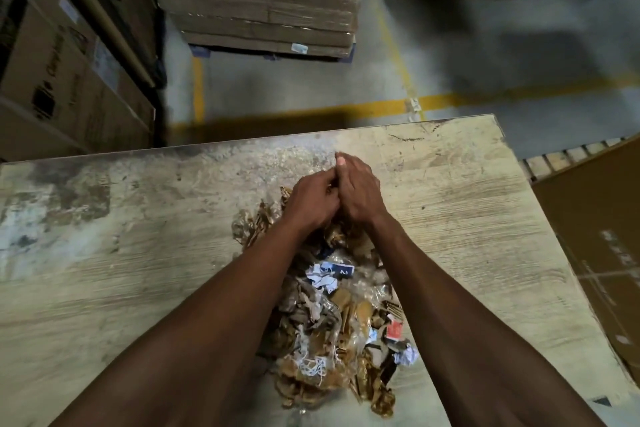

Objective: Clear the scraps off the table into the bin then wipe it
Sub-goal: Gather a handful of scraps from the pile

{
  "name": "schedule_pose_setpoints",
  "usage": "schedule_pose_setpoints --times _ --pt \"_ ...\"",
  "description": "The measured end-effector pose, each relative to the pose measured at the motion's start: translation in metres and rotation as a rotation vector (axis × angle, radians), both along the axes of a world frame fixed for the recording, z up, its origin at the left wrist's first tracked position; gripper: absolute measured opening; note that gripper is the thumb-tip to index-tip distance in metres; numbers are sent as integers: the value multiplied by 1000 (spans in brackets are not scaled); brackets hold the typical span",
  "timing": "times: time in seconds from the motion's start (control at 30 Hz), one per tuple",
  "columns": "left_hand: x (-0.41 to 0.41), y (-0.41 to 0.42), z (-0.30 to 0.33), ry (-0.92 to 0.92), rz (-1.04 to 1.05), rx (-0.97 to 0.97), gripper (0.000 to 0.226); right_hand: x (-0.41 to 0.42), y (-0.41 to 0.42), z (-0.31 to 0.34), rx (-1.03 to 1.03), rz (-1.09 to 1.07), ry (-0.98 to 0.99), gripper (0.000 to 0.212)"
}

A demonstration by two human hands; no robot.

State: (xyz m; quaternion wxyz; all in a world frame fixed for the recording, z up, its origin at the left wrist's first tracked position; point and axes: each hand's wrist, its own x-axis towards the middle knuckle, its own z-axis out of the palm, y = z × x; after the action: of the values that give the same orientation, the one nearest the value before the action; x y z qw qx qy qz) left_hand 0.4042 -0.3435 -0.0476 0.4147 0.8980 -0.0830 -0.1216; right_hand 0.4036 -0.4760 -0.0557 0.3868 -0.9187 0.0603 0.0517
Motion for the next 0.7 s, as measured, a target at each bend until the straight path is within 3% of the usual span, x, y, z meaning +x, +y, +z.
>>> schedule_pose_setpoints --times 0.27,0.53,0.7 --pt "-14 34 27 -178 309 -255 21 -38 -2 4 -83 83 23 60" --pt "-49 85 9 -228 465 210 40 -53 12 -2 -104 103 -67 50" --pt "-67 87 -7 -13 502 14 51 -56 20 -10 -138 181 -80 57"
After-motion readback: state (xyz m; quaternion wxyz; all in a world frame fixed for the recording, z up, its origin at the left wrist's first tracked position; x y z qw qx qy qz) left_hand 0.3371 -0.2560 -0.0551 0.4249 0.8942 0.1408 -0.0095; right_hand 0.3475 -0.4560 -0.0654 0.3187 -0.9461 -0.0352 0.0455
